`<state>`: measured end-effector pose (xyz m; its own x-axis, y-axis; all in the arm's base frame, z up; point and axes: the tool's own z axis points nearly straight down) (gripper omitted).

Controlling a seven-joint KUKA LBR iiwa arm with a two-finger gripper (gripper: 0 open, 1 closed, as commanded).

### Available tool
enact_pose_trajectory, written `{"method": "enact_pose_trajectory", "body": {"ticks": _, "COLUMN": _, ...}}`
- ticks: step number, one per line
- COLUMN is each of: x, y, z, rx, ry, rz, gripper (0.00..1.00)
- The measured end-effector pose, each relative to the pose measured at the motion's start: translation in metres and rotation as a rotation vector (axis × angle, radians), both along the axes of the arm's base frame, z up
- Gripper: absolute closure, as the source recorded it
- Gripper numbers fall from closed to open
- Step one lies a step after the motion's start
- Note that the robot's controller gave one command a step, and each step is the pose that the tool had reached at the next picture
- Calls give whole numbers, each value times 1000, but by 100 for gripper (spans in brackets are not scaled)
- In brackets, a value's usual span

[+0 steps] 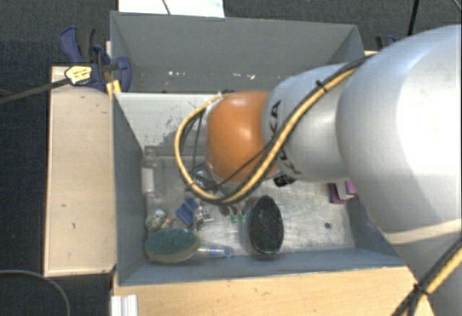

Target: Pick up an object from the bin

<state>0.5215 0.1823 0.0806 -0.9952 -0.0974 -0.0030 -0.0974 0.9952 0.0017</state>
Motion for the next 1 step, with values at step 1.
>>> {"method": "enact_pose_trajectory", "body": {"ticks": 1, "x": 7, "y": -29, "z": 102, "rx": -2, "ry": -6, "rz": 460, "gripper": 100}}
